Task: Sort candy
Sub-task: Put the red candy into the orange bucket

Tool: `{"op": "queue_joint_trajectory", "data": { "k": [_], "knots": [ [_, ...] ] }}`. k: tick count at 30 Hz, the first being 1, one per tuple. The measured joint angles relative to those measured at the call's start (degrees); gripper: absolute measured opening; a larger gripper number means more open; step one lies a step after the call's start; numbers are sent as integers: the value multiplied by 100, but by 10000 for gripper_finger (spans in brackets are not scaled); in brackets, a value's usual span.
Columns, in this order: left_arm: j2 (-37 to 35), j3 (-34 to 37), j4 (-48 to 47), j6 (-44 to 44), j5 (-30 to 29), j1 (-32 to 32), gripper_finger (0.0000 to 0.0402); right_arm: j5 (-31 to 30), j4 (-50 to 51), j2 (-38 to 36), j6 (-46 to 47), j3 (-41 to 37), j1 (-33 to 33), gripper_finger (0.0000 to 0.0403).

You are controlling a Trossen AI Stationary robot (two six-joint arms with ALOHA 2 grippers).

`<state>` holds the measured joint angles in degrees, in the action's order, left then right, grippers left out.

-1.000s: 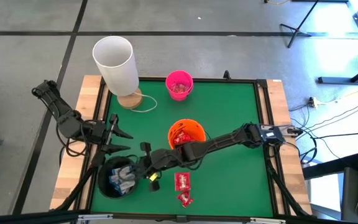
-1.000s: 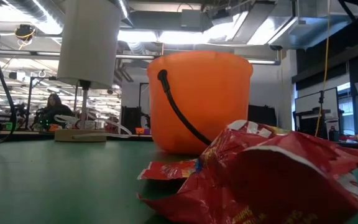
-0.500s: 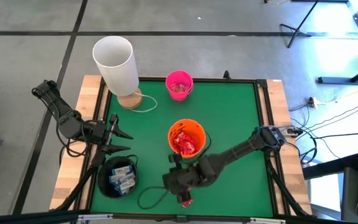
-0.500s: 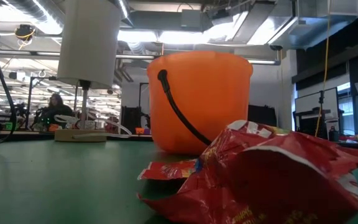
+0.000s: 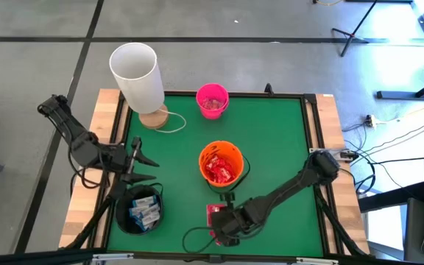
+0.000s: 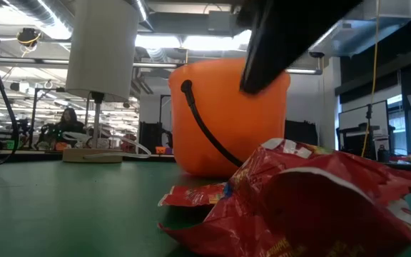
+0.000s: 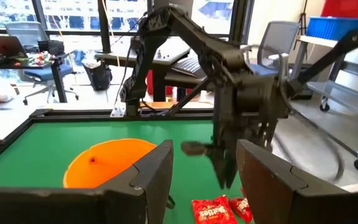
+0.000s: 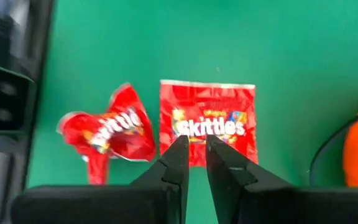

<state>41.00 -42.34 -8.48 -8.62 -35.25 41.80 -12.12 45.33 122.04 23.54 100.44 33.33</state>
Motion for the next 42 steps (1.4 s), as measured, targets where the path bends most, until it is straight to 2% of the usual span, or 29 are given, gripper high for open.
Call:
{"op": "queue_joint_trajectory", "data": {
  "k": [4,7,10,13,16,19,24,28,32,35,42],
  "knots": [
    [96,0,-6,7,-1,-2,167,-370,-626,-473,282,-624,149,50],
    [169,0,-6,4,-1,-2,167,-377,-1765,-784,355,-1280,254,50],
    [227,0,-4,3,-1,-2,167,-76,-3094,-915,465,-1937,344,52],
    [274,1,-5,3,-19,-15,167,407,-3599,-886,578,-2347,390,66],
    [295,2,-8,4,-54,-15,167,656,-3760,-798,767,-2494,426,99],
    [326,1,-2,-6,-69,-15,167,762,-3767,-762,767,-2522,499,152],
    [335,2,-3,-26,-106,-28,167,557,-3762,-760,607,-2518,500,242],
    [343,2,-4,-31,-150,-81,167,244,-3765,-554,510,-2511,493,271],
    [368,2,-4,-44,-152,-151,167,208,-3823,-214,494,-2516,491,264],
    [369,2,-4,-57,-152,-181,167,179,-3845,-135,489,-2501,495,238],
    [369,2,-6,-151,-152,-182,167,173,-3797,-183,324,-2505,491,116]
  ]
}}
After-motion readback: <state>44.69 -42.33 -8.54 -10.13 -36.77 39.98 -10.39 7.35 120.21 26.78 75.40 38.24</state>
